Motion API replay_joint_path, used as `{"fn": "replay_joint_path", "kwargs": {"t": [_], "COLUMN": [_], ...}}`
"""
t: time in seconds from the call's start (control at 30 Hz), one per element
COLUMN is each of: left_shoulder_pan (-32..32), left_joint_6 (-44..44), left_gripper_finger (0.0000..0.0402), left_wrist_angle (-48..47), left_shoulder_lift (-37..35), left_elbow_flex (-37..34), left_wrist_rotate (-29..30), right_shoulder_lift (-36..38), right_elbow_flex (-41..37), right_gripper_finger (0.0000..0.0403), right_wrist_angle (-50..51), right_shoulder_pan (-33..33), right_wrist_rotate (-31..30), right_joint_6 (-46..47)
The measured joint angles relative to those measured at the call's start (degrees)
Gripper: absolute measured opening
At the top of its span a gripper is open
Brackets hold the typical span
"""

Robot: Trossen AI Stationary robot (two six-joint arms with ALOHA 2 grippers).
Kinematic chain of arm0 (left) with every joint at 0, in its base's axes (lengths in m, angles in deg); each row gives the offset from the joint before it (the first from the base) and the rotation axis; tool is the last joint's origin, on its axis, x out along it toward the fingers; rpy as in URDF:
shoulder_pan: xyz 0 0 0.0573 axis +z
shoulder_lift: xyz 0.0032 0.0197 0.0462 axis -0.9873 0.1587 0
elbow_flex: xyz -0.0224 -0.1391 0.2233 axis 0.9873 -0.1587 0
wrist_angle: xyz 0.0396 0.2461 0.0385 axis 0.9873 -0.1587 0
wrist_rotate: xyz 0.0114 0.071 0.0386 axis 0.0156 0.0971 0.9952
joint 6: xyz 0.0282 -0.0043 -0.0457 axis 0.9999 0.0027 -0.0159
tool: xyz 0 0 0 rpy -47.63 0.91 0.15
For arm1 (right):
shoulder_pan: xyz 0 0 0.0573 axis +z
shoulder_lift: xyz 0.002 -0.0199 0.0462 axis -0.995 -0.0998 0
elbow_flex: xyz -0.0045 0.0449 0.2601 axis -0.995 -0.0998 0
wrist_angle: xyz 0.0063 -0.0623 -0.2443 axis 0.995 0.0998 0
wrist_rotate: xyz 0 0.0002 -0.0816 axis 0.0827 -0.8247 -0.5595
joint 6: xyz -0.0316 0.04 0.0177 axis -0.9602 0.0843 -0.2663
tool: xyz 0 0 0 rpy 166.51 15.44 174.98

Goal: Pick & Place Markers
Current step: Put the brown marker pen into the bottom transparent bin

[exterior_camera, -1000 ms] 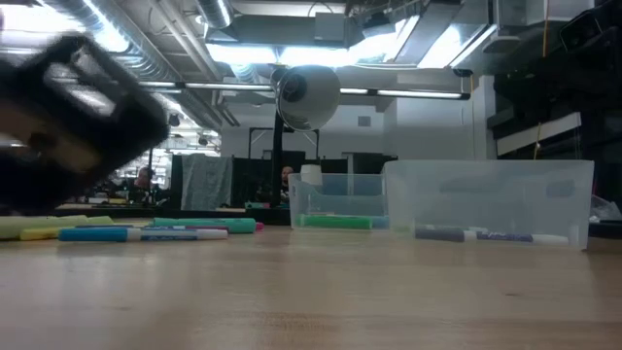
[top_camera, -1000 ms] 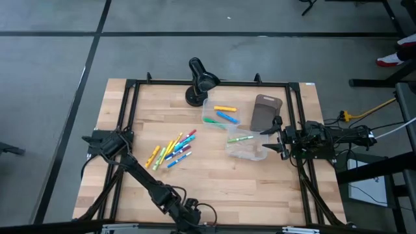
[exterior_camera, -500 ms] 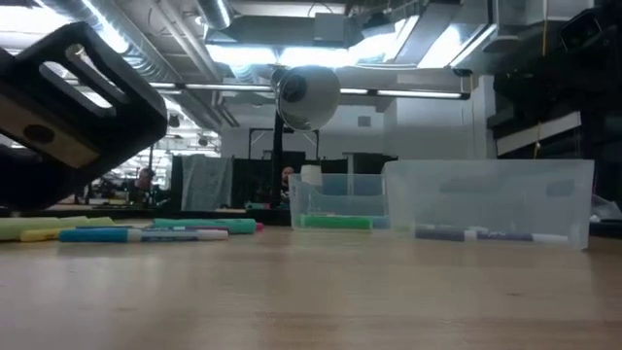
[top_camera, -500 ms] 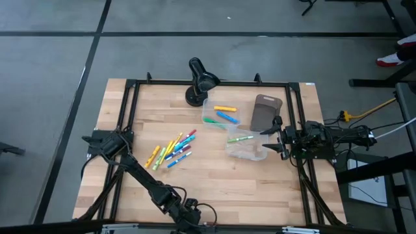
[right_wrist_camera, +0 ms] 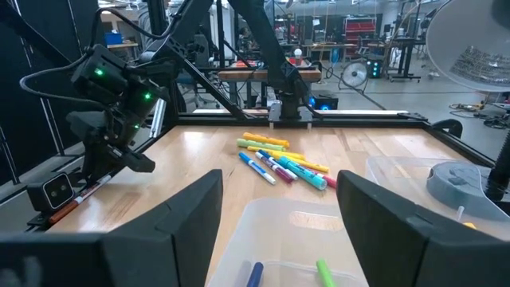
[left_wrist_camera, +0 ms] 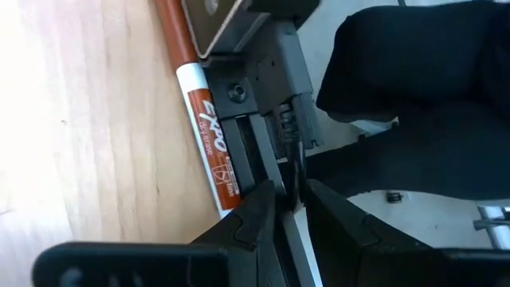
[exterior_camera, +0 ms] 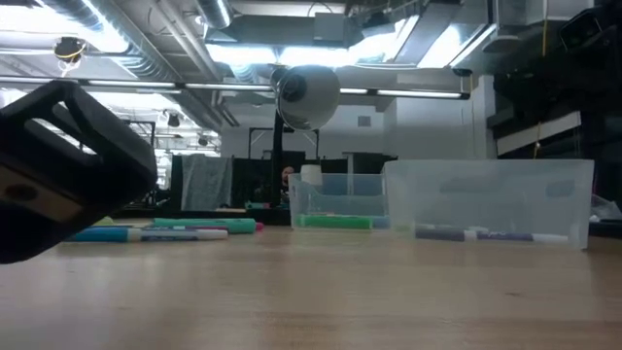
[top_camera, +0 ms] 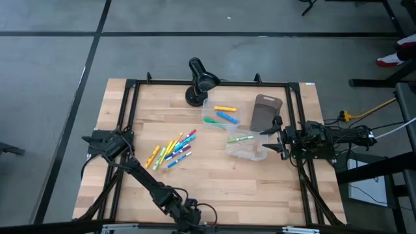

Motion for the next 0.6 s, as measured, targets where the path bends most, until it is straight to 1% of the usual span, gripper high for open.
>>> {"fn": "replay_joint_path", "kwargs": {"t": [0.2, 0.3, 0.47, 0.5, 0.53, 0.57, 0.6], "left_shoulder_pan": [0.5, 0.5, 0.5, 0.5, 0.6, 1.3, 1.4], "left_joint_6": [-2.0, -2.1, -2.0, -2.0, -1.9, -2.0, -2.0], "left_gripper_finger": [0.0069, 0.0060, 0.0043, 0.0039, 0.0035, 0.0031, 0.0027], "left_wrist_angle": [-4.3, -4.6, -6.0, -7.8, -10.5, -12.1, -14.6], "left_shoulder_lift": [-0.1, -0.2, -1.0, -1.5, -2.1, -2.6, -3.3], "left_elbow_flex": [0.3, 0.3, 0.2, 0.1, -0.1, 0.0, 0.0], "left_wrist_rotate": [2.6, 4.6, 6.0, 6.9, 11.2, 11.9, 16.0], "right_shoulder_lift": [0.0, 0.0, 0.0, 0.0, 0.0, 0.0, 0.0], "right_elbow_flex": [0.0, 0.0, 0.0, 0.0, 0.0, 0.0, 0.0], "right_gripper_finger": [0.0244, 0.0244, 0.0244, 0.0244, 0.0244, 0.0244, 0.0244], "right_wrist_angle": [0.0, 0.0, 0.0, 0.0, 0.0, 0.0, 0.0], "right_shoulder_pan": [0.0, 0.0, 0.0, 0.0, 0.0, 0.0, 0.0], "right_wrist_rotate": [0.0, 0.0, 0.0, 0.0, 0.0, 0.0, 0.0], "right_joint_6": [0.0, 0.0, 0.0, 0.0, 0.0, 0.0, 0.0]}}
